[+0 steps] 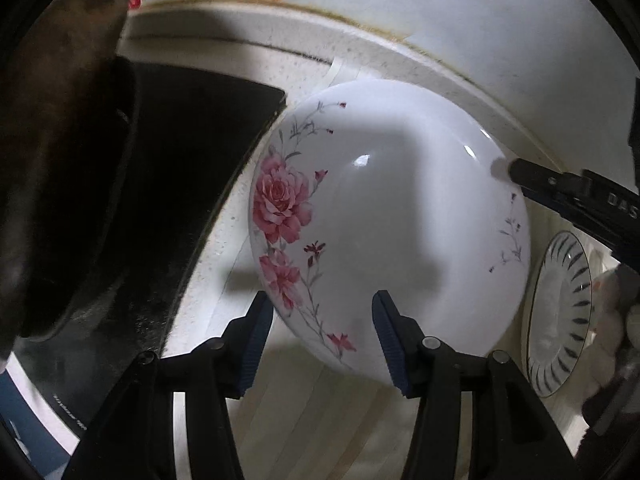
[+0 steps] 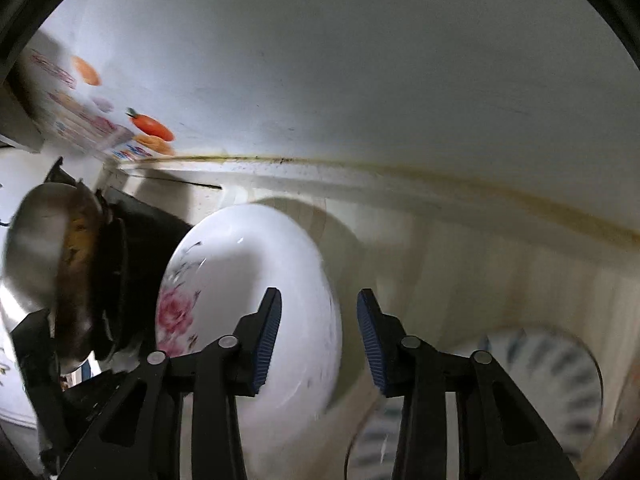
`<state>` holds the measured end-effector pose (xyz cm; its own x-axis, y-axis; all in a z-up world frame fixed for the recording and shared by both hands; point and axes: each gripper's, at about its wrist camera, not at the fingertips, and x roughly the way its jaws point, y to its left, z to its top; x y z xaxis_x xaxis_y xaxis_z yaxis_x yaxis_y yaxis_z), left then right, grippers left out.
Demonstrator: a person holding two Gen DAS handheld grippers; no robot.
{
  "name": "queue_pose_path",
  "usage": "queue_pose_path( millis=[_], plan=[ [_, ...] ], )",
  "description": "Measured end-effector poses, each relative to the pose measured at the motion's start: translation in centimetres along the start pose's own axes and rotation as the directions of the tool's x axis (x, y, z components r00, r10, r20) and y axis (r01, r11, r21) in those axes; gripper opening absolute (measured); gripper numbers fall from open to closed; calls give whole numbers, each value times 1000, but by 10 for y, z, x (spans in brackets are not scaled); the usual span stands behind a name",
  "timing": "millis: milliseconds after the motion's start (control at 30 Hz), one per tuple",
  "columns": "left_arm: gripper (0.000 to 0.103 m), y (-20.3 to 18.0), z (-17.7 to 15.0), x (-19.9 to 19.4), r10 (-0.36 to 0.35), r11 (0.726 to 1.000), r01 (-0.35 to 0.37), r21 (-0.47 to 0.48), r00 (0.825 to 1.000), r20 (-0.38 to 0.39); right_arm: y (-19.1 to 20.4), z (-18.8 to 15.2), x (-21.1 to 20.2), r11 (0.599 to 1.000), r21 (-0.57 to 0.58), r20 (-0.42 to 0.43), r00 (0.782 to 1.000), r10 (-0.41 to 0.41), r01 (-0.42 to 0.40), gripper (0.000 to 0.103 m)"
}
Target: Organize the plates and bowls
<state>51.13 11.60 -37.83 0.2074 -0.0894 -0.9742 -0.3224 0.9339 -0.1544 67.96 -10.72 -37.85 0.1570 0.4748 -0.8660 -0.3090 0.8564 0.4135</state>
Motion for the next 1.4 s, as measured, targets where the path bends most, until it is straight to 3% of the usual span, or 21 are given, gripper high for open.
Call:
queue_pose_path(
  millis=[100, 167, 233, 533, 967, 1167, 1400],
  plan=[
    [48, 1, 6, 12, -14, 1000, 13, -20, 1000, -21, -5, 9, 20, 1000, -1, -34, 999, 10, -11, 35],
    [48, 2, 8, 16, -17, 1000, 17, -26, 1000, -16, -8, 10, 30, 1000, -9, -57, 998, 17, -18, 22],
    [47, 3, 10, 16, -23, 999, 23, -30, 1000, 4, -8, 12, 40, 1000, -24, -68, 998, 8, -9, 19],
    [43, -5, 0, -8, -10, 1000, 10, 15, 998, 59, -7, 5, 31, 999, -44, -22, 999, 26, -27, 15],
    [43, -56, -25, -81, -90, 984, 69, 165, 988, 123, -14, -40, -72, 1000, -14, 83, 996, 27, -26, 15],
    [43, -77, -53, -113, -131, 963, 94, 253, 983, 132, -26, -91, -138, 999, 28, 149, 989, 26, -30, 15],
    [43, -107, -90, -121, -167, 924, 118, 363, 980, 107, -44, -169, -199, 995, 101, 192, 981, -6, -14, 15]
  ],
)
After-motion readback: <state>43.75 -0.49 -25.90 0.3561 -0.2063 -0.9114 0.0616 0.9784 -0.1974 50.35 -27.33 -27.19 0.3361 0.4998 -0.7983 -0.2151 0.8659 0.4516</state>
